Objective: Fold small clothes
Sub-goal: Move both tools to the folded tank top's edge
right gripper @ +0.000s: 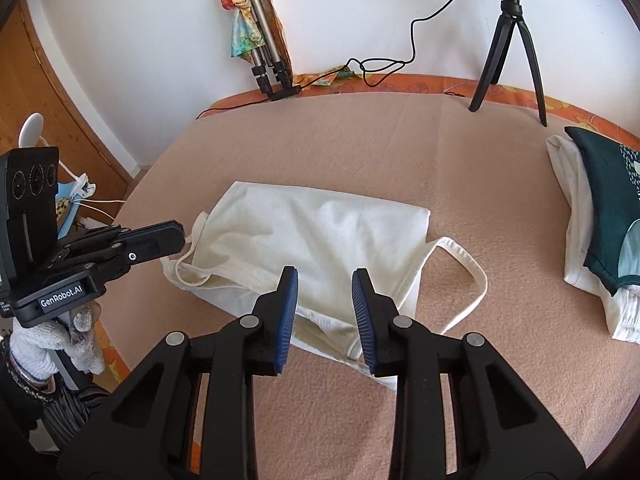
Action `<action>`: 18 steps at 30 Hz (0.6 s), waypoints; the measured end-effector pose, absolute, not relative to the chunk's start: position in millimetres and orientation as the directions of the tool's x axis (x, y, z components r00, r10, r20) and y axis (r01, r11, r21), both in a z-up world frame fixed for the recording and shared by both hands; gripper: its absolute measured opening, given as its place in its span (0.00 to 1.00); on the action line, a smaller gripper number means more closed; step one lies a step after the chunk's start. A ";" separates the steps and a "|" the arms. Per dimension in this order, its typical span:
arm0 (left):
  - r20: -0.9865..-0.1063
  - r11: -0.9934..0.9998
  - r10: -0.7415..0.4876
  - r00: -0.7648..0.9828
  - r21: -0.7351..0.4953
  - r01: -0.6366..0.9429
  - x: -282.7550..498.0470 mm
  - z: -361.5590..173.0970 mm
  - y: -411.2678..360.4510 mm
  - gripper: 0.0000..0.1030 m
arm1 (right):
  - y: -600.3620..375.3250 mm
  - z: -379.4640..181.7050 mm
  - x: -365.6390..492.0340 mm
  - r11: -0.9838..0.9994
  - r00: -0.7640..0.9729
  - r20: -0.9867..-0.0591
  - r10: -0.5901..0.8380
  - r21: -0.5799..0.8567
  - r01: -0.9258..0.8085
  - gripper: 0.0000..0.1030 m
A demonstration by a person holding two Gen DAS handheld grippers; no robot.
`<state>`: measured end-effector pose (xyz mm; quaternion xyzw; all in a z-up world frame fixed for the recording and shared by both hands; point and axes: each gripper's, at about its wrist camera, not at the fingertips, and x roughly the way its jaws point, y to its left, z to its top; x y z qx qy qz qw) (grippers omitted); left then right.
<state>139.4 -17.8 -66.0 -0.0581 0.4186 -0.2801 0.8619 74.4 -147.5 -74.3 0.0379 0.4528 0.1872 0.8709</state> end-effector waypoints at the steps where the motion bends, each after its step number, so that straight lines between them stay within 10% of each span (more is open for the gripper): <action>1: -0.706 0.836 -0.529 0.471 -0.338 0.432 144.3 -73.1 -20.9 0.05 | -145.4 -78.4 77.9 0.928 0.511 -0.781 0.358 0.236 -0.290 0.29; 18: -0.797 0.837 -0.500 0.340 -0.342 0.427 82.2 -103.5 15.9 0.05 | -158.2 -102.9 54.3 0.902 0.370 -0.858 0.356 0.211 -0.378 0.29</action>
